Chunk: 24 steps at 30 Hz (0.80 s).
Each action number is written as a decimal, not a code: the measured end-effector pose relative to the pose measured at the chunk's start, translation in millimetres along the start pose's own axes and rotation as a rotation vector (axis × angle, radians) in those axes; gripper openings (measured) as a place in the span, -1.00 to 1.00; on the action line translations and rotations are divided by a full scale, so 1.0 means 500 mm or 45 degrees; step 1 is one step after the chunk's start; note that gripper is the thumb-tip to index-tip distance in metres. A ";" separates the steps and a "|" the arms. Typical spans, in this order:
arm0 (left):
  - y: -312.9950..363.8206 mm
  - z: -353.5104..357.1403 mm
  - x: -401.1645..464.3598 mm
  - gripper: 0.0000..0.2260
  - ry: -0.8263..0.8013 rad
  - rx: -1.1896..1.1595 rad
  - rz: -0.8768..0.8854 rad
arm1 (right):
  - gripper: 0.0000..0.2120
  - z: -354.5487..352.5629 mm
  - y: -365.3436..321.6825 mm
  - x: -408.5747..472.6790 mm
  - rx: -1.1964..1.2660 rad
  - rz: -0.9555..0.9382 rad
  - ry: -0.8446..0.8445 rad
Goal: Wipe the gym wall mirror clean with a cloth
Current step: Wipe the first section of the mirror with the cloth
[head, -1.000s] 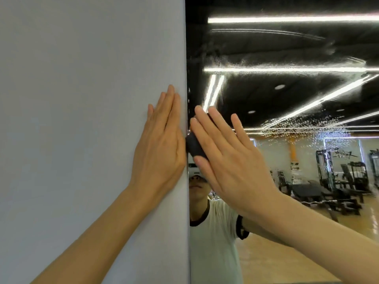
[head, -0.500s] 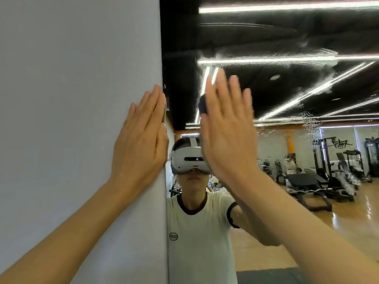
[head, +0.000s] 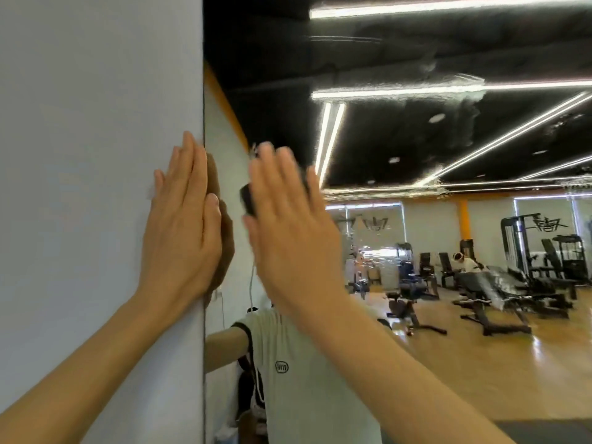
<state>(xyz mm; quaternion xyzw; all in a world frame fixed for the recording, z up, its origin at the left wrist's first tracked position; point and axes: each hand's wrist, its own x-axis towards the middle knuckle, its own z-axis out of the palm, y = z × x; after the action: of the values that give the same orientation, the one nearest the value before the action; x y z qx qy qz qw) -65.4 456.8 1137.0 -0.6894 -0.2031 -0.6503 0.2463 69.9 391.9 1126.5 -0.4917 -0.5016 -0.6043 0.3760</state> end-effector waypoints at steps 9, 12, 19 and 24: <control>0.111 0.056 -0.003 -0.46 -0.009 0.032 0.018 | -0.42 -0.082 0.263 -0.087 -0.055 0.509 -0.001; 0.124 0.072 0.000 -0.47 0.002 0.012 -0.023 | -0.43 -0.054 0.162 -0.044 -0.019 0.323 0.025; 0.114 0.080 0.001 -0.42 0.024 0.119 -0.019 | -0.46 -0.065 0.264 -0.073 -0.001 0.100 -0.003; 0.113 0.079 0.001 -0.43 0.018 0.184 -0.028 | -0.42 -0.101 0.343 -0.084 -0.012 0.449 0.027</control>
<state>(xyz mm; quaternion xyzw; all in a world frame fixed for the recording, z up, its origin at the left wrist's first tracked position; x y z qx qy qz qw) 0.1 435.8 1131.9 -0.6630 -0.2554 -0.6414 0.2896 231.1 304.2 1125.4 -0.5674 -0.4006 -0.5365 0.4793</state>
